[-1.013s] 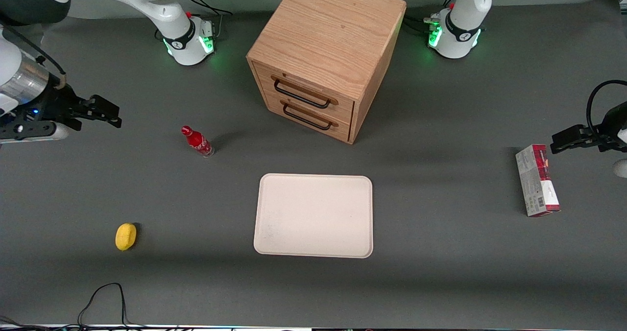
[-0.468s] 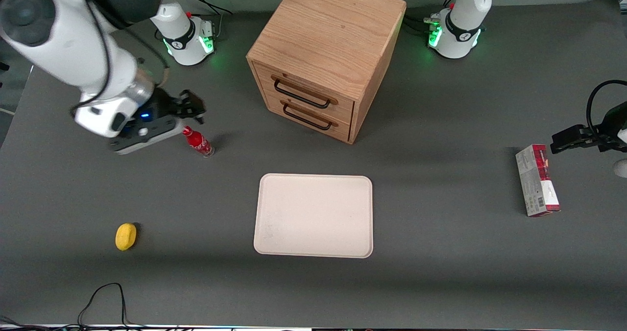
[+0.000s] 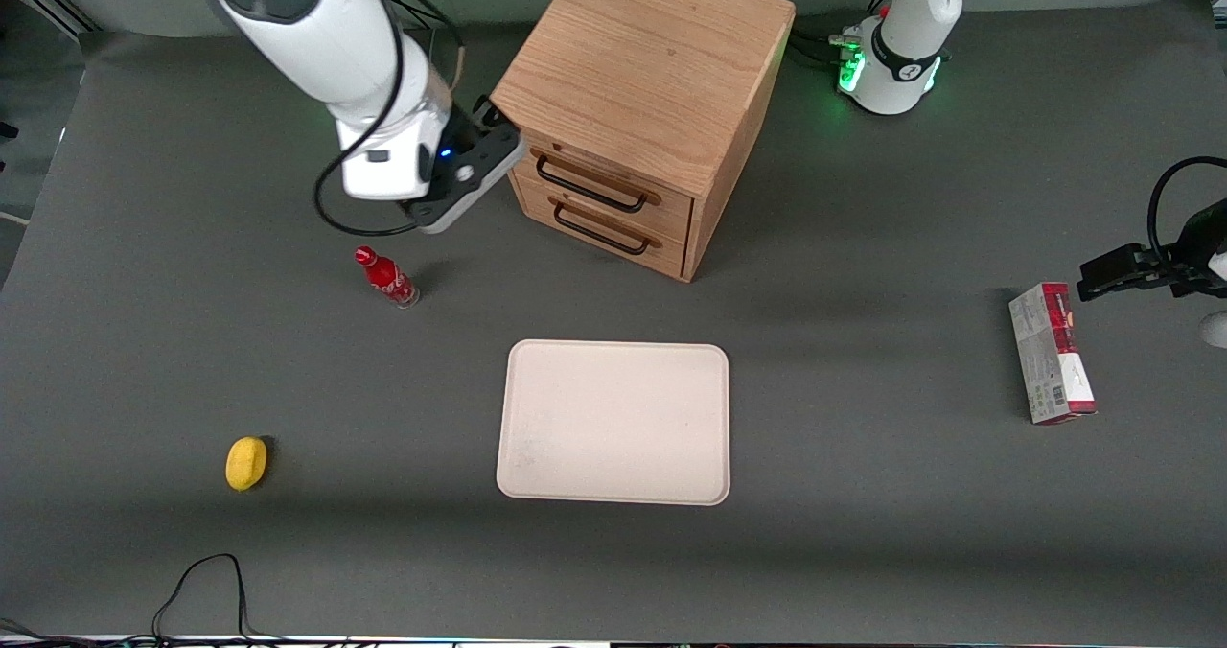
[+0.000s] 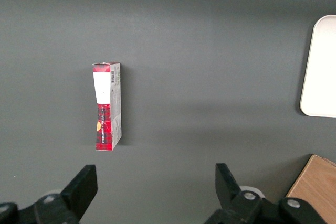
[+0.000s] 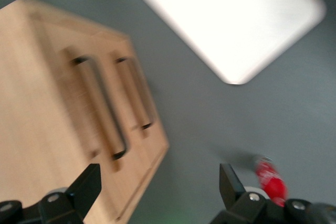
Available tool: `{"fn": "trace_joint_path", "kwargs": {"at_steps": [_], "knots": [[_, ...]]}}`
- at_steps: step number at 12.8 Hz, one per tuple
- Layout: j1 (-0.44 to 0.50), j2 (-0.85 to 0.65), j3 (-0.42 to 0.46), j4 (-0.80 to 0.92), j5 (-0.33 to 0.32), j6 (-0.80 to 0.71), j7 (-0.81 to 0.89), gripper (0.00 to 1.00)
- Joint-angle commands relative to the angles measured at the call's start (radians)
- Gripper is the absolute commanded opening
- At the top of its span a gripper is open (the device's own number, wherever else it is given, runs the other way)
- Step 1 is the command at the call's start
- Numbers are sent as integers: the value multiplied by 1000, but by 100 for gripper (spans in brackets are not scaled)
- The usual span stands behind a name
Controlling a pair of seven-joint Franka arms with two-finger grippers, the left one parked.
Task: Open upper drawer
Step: 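Move the right gripper toward the upper drawer's black handle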
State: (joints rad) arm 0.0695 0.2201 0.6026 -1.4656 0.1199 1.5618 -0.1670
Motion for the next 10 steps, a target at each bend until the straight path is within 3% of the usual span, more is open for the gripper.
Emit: {"fn": "trace_joint_path", "kwargs": {"at_steps": [1,4,10], "knots": [[-10,100,11,24,75,-32,-231,100],[-8,180,55,13,83,-20,-263,100],[30,205,55,-82,72,141,-261,100]]}}
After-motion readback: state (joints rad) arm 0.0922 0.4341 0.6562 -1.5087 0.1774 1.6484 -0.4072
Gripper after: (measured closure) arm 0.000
